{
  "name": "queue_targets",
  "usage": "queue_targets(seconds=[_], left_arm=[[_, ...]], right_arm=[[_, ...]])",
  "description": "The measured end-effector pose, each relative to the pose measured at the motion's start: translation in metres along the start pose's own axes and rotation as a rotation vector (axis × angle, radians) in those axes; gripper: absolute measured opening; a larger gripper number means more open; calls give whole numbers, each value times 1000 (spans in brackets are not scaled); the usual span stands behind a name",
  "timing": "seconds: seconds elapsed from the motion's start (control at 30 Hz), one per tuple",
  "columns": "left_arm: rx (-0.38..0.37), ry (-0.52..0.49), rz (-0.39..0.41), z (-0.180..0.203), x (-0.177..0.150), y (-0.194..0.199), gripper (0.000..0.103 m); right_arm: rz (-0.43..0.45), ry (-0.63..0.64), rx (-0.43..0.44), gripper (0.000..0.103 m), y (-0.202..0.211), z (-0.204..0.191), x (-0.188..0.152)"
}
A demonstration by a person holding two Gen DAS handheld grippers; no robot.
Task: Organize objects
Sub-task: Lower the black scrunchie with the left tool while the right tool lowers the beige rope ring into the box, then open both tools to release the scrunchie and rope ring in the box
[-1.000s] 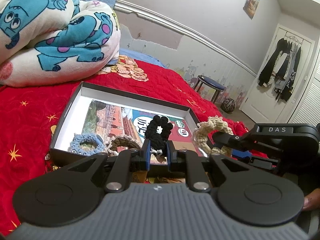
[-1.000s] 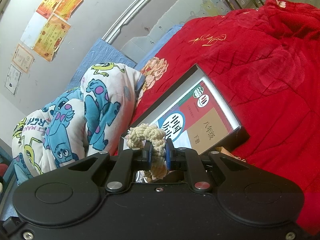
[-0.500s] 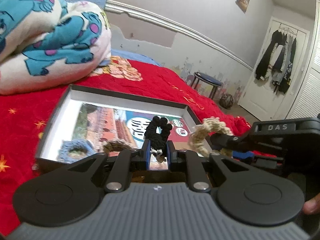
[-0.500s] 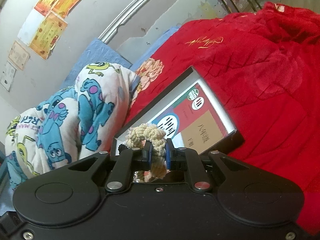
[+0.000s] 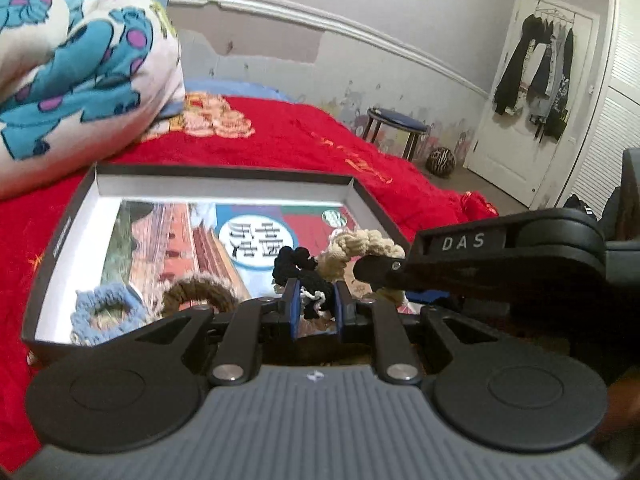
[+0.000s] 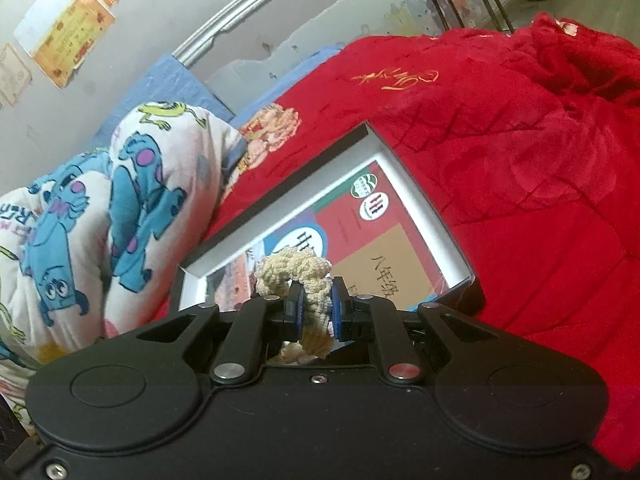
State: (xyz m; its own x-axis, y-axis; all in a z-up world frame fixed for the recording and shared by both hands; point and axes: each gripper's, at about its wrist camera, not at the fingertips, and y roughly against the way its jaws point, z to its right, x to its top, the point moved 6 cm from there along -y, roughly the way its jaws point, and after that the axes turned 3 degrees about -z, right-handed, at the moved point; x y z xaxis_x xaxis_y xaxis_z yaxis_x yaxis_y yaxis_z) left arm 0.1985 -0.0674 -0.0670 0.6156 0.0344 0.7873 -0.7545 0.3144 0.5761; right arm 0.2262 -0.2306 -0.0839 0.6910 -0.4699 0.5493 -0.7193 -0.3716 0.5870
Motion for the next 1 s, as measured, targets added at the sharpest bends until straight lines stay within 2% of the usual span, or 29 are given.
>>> queue_targets(seconds=[0.43,0.67,0.77,0.93,1.0], left_arm=[[28,20,-18,-8,-3,-9,23],[65,-7,-37,-7,-8,-16,32],[72,4,-35,-11,-8,-17,43],[75,37,-19,-18,-5,-15,48],[77,52,-6,-21,-3,-13,59]], right_arm=[[-5,10,-44,14,-6,1,-7],[-19,4,-33,14,-6,1,-8],[-31,-11,-34,14,-7,4,-9],[-47,-34,-34,16,-9,8,-9],[-50,-41,-33,17,-9,9,-9]])
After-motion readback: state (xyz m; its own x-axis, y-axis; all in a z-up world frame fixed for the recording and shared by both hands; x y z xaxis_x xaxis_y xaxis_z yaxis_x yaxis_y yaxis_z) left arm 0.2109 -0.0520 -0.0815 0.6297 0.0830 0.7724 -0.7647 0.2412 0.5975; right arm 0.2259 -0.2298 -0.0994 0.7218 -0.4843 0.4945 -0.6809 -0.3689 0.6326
